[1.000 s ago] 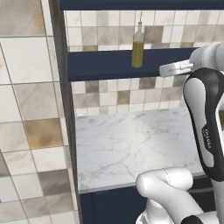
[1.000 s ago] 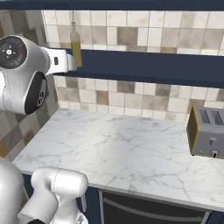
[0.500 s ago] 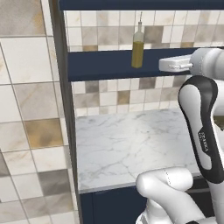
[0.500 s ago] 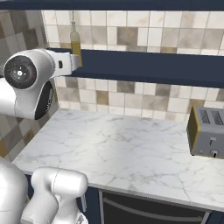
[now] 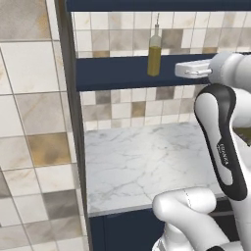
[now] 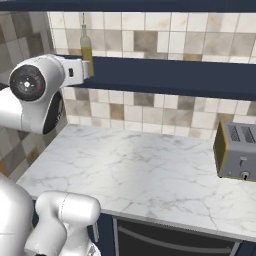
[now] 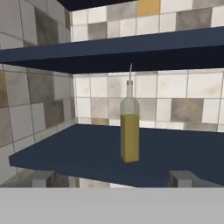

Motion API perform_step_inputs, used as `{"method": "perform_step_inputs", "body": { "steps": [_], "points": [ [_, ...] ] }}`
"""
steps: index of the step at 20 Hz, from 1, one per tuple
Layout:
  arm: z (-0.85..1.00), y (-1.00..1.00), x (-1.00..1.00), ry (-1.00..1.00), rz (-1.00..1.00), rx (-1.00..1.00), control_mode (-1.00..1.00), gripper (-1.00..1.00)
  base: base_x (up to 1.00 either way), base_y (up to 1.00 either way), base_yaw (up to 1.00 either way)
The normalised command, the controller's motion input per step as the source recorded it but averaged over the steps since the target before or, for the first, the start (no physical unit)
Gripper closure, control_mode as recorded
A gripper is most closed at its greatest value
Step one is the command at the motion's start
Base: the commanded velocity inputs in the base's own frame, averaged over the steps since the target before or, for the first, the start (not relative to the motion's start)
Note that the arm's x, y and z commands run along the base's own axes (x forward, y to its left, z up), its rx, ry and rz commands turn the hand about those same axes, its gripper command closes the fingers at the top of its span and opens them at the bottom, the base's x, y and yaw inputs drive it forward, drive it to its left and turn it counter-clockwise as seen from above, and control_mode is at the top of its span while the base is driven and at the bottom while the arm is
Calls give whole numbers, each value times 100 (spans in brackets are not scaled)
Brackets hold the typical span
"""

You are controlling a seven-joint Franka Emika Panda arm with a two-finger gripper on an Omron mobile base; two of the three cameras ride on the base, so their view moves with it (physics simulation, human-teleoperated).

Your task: Take 2 condiments from the cabinet and move them on the counter near the stove.Make sure the condiments are lined up with each other, next to each other.

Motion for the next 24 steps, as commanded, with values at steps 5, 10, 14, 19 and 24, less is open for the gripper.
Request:
{"method": "perform_step_inputs", "body": {
  "steps": [5,10,14,19,24],
  "points": [
    [11,0,18,0,0,0,-100,-100,0,0,0],
    [0,0,43,1,0,0,-100,-100,0,0,0],
    [0,0,35,1,0,0,-100,-100,0,0,0],
    [0,0,25,1,0,0,-100,-100,0,0,0],
    [0,0,14,0,0,0,-100,-100,0,0,0]
  ]
}}
